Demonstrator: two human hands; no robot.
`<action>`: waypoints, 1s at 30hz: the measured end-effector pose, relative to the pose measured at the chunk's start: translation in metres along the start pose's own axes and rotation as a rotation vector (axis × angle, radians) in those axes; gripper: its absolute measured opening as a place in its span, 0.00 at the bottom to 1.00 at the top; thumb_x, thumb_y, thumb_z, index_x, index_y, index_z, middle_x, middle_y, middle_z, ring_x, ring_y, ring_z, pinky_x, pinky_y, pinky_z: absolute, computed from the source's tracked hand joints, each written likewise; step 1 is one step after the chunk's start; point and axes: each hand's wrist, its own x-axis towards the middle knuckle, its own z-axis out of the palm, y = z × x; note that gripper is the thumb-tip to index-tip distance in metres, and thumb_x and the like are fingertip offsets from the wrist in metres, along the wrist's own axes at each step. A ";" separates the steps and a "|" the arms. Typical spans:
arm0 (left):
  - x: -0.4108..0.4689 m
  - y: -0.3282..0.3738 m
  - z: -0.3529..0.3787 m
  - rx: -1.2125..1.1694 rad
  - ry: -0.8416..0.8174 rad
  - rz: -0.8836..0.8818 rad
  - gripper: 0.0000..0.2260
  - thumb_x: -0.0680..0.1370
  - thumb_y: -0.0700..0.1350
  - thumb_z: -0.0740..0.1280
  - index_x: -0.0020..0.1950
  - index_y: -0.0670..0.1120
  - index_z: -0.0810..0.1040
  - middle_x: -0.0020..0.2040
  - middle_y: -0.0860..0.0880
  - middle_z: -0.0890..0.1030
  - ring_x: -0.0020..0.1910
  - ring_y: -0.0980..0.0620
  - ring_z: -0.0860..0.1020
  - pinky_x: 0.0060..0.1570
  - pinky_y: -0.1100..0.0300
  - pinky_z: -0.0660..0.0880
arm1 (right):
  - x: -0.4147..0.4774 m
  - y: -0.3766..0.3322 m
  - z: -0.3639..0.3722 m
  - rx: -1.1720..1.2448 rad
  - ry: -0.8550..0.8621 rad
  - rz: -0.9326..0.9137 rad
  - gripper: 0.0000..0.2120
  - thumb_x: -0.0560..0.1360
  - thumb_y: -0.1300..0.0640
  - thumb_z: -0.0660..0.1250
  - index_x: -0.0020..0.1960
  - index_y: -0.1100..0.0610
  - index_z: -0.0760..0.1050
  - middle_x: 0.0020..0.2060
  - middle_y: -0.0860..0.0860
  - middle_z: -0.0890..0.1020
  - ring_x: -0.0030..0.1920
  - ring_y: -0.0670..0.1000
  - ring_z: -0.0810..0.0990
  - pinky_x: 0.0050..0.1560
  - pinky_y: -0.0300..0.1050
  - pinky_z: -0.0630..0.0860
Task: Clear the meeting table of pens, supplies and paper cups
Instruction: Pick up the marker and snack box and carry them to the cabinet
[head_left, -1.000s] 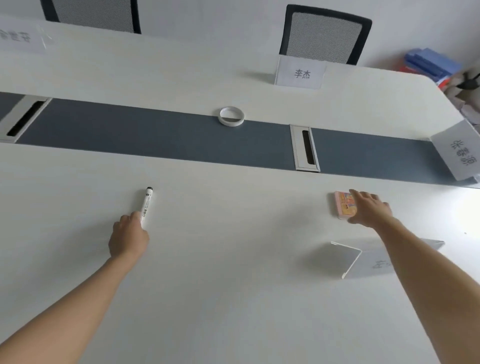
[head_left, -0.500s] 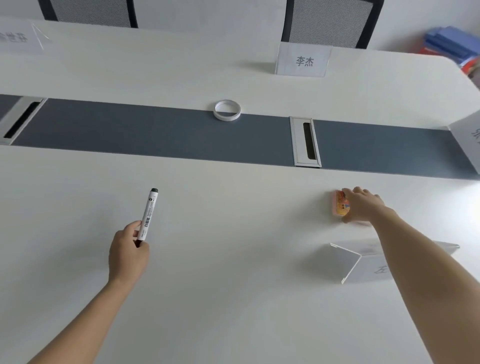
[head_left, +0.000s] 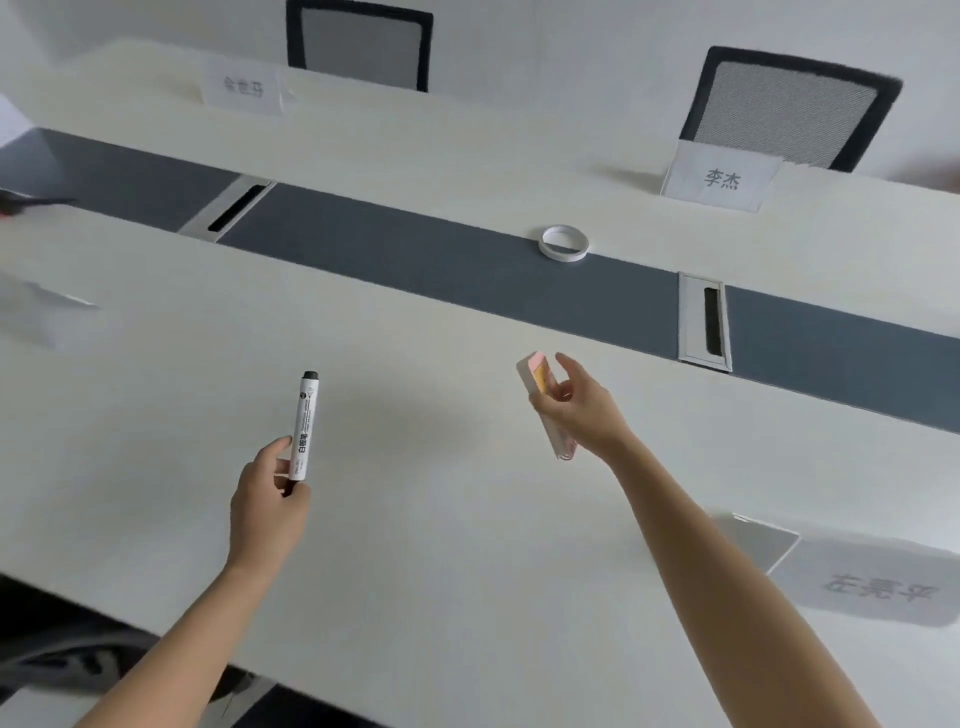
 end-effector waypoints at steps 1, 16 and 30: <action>-0.007 -0.011 -0.011 0.010 0.024 -0.024 0.21 0.73 0.31 0.60 0.65 0.44 0.70 0.53 0.39 0.76 0.45 0.44 0.73 0.43 0.55 0.67 | -0.006 -0.011 0.021 0.078 -0.050 -0.006 0.29 0.72 0.53 0.65 0.70 0.52 0.60 0.48 0.50 0.77 0.48 0.50 0.75 0.40 0.36 0.69; -0.099 -0.124 -0.102 -0.202 0.241 -0.270 0.12 0.74 0.33 0.61 0.55 0.42 0.76 0.46 0.41 0.77 0.46 0.42 0.75 0.42 0.57 0.68 | -0.132 -0.064 0.225 0.507 -0.625 0.158 0.24 0.67 0.40 0.58 0.53 0.56 0.72 0.41 0.54 0.78 0.38 0.53 0.78 0.45 0.47 0.74; -0.261 -0.295 -0.264 -0.307 0.527 -0.465 0.09 0.73 0.33 0.59 0.46 0.46 0.74 0.32 0.45 0.71 0.29 0.47 0.66 0.31 0.58 0.64 | -0.346 -0.082 0.400 0.071 -0.724 -0.014 0.21 0.73 0.49 0.66 0.62 0.54 0.68 0.43 0.45 0.74 0.41 0.43 0.74 0.31 0.33 0.70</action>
